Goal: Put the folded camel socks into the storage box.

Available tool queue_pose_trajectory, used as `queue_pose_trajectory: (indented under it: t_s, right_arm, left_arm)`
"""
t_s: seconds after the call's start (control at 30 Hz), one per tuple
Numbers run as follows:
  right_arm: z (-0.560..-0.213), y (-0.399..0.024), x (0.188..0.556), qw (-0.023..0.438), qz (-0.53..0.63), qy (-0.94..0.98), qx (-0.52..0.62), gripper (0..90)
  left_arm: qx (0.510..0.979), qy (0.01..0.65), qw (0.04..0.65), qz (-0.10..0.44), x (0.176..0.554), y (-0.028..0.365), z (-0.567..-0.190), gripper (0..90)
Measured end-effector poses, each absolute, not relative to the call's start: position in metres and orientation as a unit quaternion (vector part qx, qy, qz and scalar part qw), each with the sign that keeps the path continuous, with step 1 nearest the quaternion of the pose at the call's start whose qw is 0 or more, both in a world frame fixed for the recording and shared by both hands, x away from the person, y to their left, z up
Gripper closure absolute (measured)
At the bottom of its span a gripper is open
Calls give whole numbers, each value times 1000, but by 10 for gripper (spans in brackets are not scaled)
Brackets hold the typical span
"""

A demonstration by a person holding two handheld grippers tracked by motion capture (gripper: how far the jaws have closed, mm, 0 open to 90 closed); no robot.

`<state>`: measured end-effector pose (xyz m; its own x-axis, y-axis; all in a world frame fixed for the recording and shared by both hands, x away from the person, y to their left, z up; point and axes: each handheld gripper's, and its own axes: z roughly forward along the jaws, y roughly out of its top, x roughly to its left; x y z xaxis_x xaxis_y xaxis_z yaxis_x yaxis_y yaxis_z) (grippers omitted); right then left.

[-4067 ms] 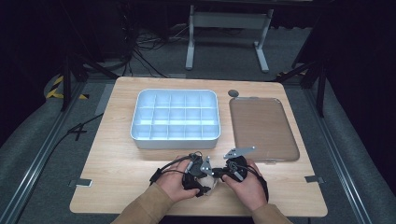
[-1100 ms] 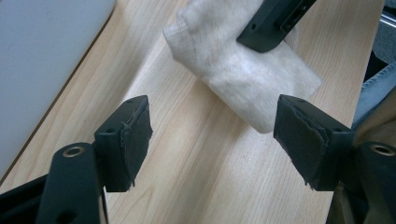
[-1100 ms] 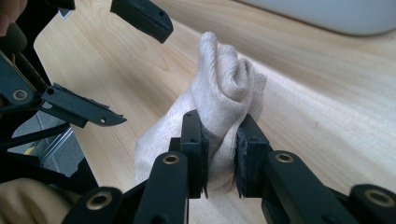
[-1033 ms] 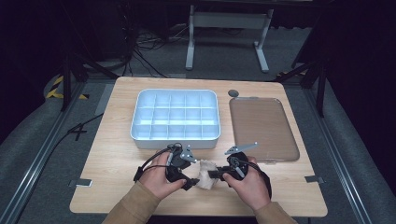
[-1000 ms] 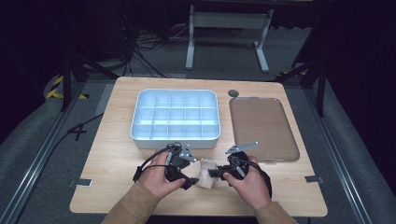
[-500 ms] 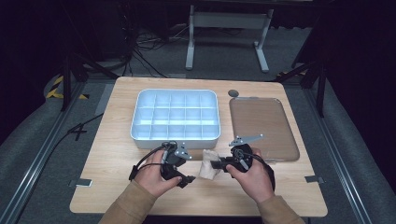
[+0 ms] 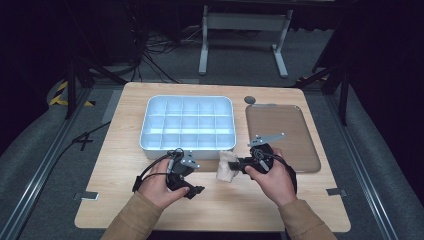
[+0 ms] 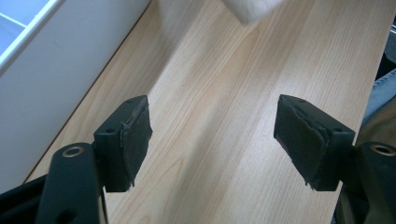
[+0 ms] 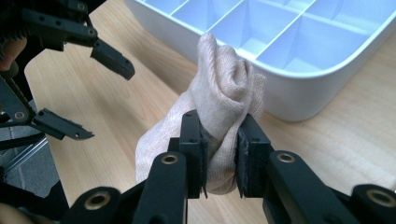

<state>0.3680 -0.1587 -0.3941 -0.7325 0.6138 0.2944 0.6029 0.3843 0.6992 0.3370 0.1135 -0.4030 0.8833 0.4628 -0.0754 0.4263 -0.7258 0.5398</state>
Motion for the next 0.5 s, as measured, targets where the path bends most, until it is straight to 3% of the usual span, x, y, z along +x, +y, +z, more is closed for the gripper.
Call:
queue_pose_trajectory:
  t_s: [0.5]
  right_arm:
    - [-373,-160,391,24,413,836,359,759]
  left_arm:
    - [923,254,288,40,336,126,-400,278]
